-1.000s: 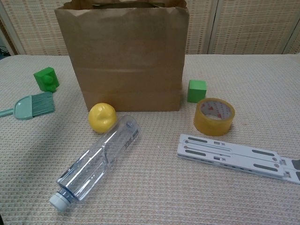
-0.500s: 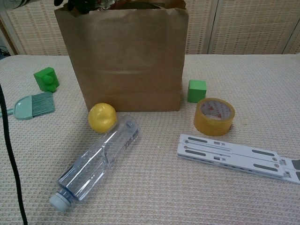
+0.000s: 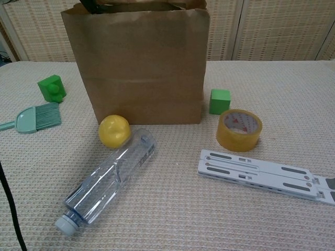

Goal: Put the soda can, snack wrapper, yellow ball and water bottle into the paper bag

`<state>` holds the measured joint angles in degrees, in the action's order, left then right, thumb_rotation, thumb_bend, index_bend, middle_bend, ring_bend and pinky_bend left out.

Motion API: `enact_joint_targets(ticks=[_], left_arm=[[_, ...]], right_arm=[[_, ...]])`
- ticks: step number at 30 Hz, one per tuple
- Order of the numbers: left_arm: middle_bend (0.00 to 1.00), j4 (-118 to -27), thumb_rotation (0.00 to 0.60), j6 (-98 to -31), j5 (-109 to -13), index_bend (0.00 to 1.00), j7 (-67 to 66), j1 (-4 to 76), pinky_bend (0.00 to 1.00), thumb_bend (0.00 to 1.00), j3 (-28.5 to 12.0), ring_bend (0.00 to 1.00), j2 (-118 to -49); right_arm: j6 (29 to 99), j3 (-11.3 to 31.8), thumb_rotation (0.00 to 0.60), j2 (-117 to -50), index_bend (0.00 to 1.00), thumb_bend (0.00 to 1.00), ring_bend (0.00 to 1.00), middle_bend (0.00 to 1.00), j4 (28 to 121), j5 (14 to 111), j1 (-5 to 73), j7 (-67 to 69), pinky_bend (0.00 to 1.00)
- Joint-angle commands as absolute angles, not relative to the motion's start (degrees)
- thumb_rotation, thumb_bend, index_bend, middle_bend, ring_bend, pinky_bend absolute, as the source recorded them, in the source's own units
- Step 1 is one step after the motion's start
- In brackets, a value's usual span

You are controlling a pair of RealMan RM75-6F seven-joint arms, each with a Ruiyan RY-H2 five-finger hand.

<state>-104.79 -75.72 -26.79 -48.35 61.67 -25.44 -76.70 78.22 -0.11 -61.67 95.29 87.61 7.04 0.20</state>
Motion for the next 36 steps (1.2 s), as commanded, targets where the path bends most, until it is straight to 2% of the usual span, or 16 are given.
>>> enact_joint_targets(ticks=[1,9,13,20,26,31,36], left_arm=[[0.03,-105.8,0.600,-76.7,-28.3,0.07,-45.9,60.0,0.28,0.44,-25.4,0.07,-75.3],[0.06,-111.8,0.600,-78.1,-29.1,0.11,-35.8,51.5,0.30,0.46,-27.7,0.09,-65.8],[0.08,-115.4,0.600,-77.3,-31.9,0.13,-29.2,44.8,0.31,0.48,-26.8,0.10,-59.2],[0.10,-116.3,0.600,-74.5,-42.7,0.16,-16.0,31.2,0.32,0.49,-19.2,0.12,-50.9],[0.10,-115.6,0.600,-72.9,-54.4,0.17,-6.9,22.9,0.32,0.48,-11.5,0.12,-49.9],[0.10,-111.0,0.600,-70.2,-69.0,0.16,-4.3,21.0,0.31,0.45,-5.8,0.11,-51.5],[0.08,-101.1,0.600,-66.5,-85.2,0.12,-7.7,24.2,0.29,0.43,-1.8,0.09,-55.1]], right_arm=[[78.2,-0.1,0.600,-61.7,0.00,0.13,0.00,0.00,95.3,87.6,7.0,0.3,0.00],[78.3,-0.3,0.600,-61.7,0.00,0.13,0.00,0.00,95.2,87.9,7.0,0.1,0.00],[78.4,-0.3,0.600,-61.8,0.00,0.13,0.00,0.00,95.2,87.9,6.9,0.0,0.00],[78.1,-0.2,0.600,-61.9,0.00,0.13,0.00,0.00,95.4,87.6,7.0,-0.4,0.00],[78.1,-0.2,0.600,-62.3,0.00,0.13,0.00,0.00,95.4,87.6,7.0,-1.5,0.00],[78.1,-0.1,0.600,-62.6,0.00,0.13,0.00,0.00,95.4,87.6,7.1,-2.2,0.00],[77.9,-0.1,0.600,-62.8,0.00,0.13,0.00,0.00,95.5,87.6,7.2,-2.6,0.00]])
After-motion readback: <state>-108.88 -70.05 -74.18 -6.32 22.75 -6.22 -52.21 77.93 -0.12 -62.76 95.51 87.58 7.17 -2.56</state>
